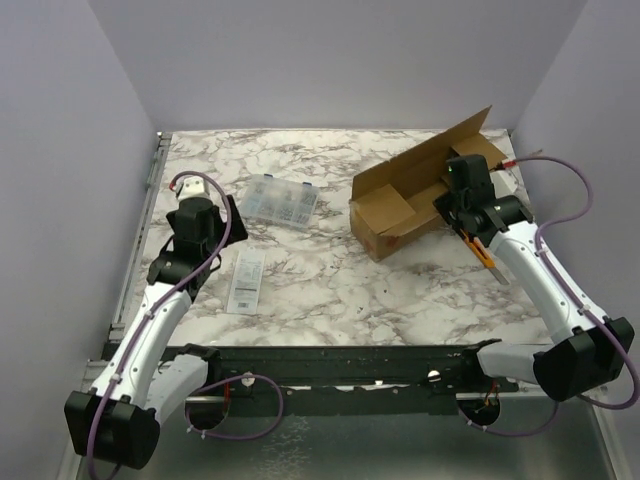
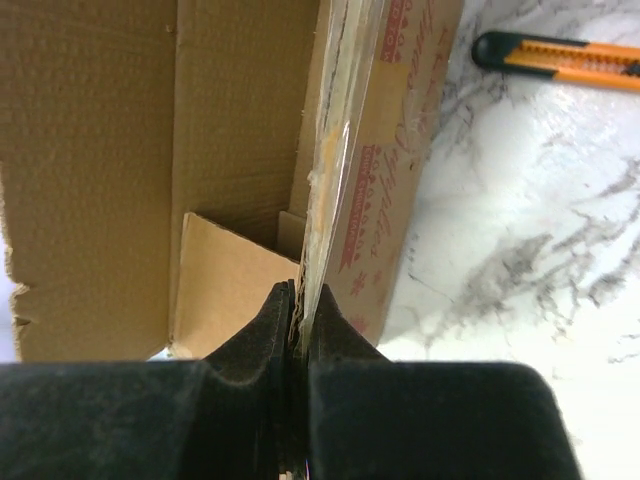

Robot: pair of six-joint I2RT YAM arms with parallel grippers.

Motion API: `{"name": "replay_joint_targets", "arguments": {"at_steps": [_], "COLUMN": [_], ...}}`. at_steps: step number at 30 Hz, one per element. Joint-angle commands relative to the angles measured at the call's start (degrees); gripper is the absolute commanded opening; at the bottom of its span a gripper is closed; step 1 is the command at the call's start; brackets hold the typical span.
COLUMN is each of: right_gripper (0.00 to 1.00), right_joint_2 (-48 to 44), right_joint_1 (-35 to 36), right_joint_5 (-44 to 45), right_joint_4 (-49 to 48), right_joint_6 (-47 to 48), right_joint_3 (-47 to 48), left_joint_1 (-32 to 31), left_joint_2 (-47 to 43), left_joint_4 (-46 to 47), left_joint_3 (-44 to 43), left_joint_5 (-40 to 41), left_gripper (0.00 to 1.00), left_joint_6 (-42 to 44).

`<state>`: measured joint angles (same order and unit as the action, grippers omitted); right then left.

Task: Unpack the express box

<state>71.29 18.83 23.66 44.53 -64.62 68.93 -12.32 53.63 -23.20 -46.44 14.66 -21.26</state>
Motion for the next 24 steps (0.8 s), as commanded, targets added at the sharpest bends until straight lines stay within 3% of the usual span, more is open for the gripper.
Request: {"name": "replay_joint_targets", "arguments": {"at_steps": [1,5,9,10,15,17,20,24], "right_gripper": [0.0,0.0,0.01,0.07,0.65,0.83,0.92,0.96], "right_joint_2": [3.37,9.54,12.62,12.84,11.26,10.23,8.16,2.13], "right_joint_1": [-2.61,-4.88,-8.57,-9.32,-9.86,-9.86,-9.86,-9.87], "right_joint_5": [7.82,6.36,-1.83,-3.73,-6.44,-7.36,-9.08,-12.68], "right_joint_4": [-8.84,-9.84,-13.61,-14.01,-14.99,-14.74,-12.37,-7.23], "right_joint_6": [-4.79,-6.25,-6.93,-7.33,-3.63,0.67,10.61,26.8], "right_joint_3": [3.13,5.61,4.77,4.32,1.89,1.68,2.97,4.5], "left_joint_1": [0.28,0.29,0.33,0.32,0.36,0.34,0.32,0.31], "left_joint_2": [-5.08,-5.28,-5.17,-5.19,-5.13,-5.03,-4.56,-4.59], "left_joint_4": [3.57,4.68,4.76,4.83,5.08,5.12,5.2,5.52], "left_joint_3": [2.31,2.85,2.93,3.01,3.18,3.19,3.07,1.99], "left_joint_5": [1.54,0.84,0.1,-0.09,-0.38,-0.66,-2.18,-6.6], "left_gripper": [0.98,0.98,0.98,0.98,0.98,0.98,0.98,0.99], "left_joint_6": [2.54,2.94,3.14,3.06,3.13,3.12,3.32,3.47]}}
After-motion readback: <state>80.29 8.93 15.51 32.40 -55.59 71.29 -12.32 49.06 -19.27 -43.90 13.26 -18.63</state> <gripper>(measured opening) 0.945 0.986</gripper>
